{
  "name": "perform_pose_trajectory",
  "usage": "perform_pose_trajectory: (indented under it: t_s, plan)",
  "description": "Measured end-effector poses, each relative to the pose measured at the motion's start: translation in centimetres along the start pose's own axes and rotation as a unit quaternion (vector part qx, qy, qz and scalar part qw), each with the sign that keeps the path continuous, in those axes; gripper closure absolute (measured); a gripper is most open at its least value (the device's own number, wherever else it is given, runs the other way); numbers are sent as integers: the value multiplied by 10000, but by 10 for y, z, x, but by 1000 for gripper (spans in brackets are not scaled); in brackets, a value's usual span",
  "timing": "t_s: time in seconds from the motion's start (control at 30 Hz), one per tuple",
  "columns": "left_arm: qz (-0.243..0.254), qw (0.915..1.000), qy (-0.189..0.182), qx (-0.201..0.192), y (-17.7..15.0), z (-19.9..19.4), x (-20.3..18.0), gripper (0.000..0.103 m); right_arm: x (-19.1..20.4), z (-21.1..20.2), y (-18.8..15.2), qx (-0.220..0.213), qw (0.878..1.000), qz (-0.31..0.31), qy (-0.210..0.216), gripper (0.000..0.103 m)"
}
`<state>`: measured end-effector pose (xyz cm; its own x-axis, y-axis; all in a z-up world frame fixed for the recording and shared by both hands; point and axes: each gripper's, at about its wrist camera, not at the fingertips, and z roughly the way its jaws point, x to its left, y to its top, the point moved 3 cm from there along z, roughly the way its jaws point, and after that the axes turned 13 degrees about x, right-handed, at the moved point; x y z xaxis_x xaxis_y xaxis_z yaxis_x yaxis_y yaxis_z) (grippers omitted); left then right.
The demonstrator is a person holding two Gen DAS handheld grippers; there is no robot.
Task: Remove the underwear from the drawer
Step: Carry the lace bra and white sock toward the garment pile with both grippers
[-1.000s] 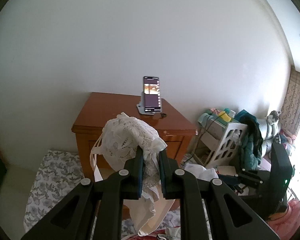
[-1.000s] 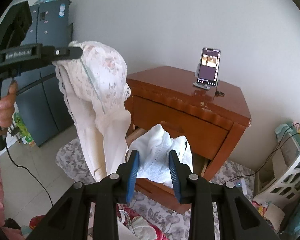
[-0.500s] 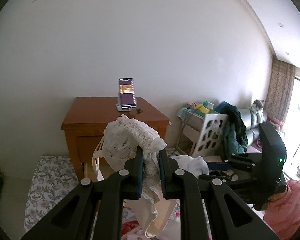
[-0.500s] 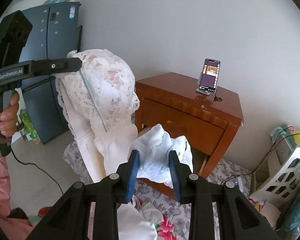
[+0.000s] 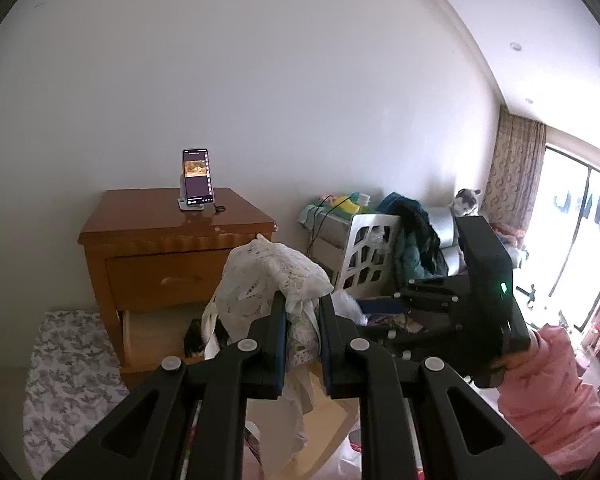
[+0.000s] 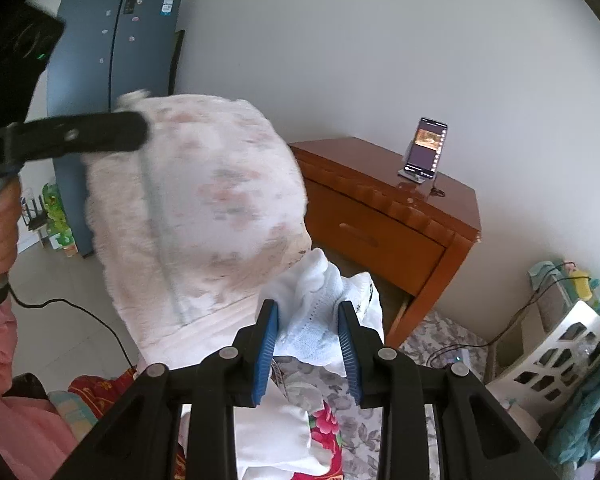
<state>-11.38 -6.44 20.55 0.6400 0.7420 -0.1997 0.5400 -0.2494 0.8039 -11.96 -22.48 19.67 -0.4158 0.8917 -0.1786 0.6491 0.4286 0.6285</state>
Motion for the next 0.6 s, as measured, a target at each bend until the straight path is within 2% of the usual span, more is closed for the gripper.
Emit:
perform_pose_trajectory:
  t_s: [0.1,0.2,0.37,0.47,0.6]
  plan:
    - [-198,9997,-15,159,-26,6,11,88,-5,-5,-9,7,10000,81,30,70]
    - [-542,9972,-102,500,-62,22,27,88,-6,-1,-15,67,9999,108,108,70]
    - [-910,9873,-22,1302,-119,61,49,88,2,13,-21,255,9993,51,280,70]
    - [-1124,9818,-51,1529,-137,74,57,89,10,24,-25,356,9986,-7,397,70]
    - [-1123,9813,76,1564,-144,73,59,88,28,42,-33,606,9966,-207,510,70]
